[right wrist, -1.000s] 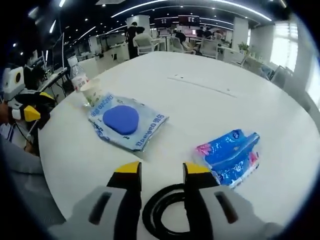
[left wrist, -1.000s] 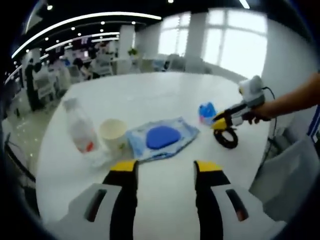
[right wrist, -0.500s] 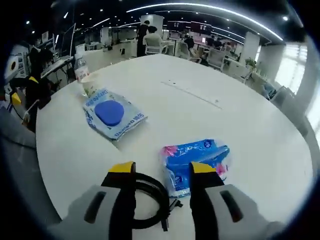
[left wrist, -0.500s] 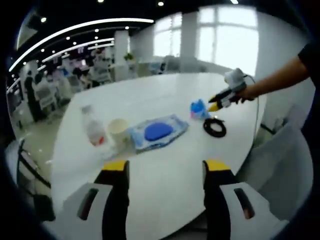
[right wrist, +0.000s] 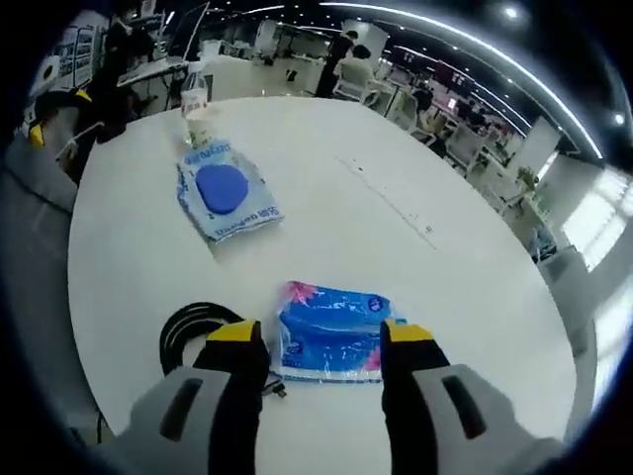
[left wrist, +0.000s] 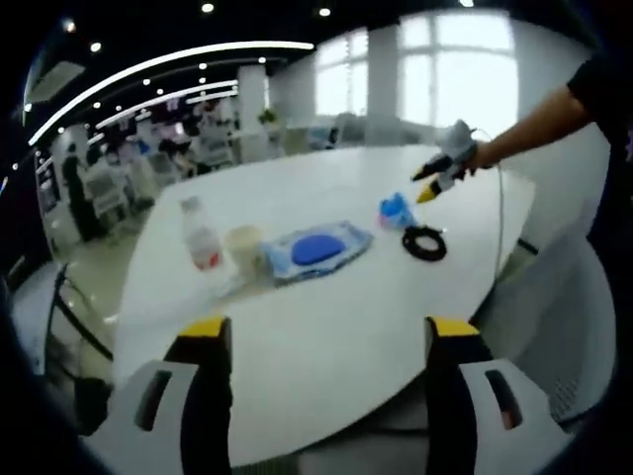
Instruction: Arrange the tabletop items into an orderly group along one side of the table until the central work area is clear of visible clutter.
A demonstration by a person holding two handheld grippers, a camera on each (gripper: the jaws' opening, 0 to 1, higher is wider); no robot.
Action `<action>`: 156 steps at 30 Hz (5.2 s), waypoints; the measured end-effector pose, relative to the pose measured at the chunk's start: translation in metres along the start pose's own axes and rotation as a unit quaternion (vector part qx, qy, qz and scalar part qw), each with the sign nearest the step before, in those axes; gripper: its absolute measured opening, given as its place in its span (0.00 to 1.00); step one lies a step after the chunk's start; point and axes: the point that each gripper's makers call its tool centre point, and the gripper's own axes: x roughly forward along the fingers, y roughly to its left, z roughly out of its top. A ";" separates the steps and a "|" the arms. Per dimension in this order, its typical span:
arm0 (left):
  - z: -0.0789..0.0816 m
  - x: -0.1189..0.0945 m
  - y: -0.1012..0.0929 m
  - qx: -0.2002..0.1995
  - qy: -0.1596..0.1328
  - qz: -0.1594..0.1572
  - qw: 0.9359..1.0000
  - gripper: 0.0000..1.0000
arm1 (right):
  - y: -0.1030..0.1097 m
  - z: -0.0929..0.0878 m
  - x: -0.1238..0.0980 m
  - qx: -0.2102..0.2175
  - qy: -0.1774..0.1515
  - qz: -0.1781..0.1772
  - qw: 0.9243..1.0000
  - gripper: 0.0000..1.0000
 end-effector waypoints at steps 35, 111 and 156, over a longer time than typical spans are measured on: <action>-0.011 0.011 -0.018 -0.003 -0.004 -0.023 1.000 1.00 | -0.008 -0.027 0.065 -0.291 0.141 0.070 0.944 0.37; -0.018 0.009 -0.002 -0.006 0.010 0.011 1.000 0.89 | 0.033 0.023 0.104 -0.073 0.120 0.065 0.988 0.00; -0.009 0.007 -0.009 -0.002 -0.022 -0.008 1.000 0.99 | 0.036 -0.051 0.028 0.039 0.098 -0.003 0.994 0.37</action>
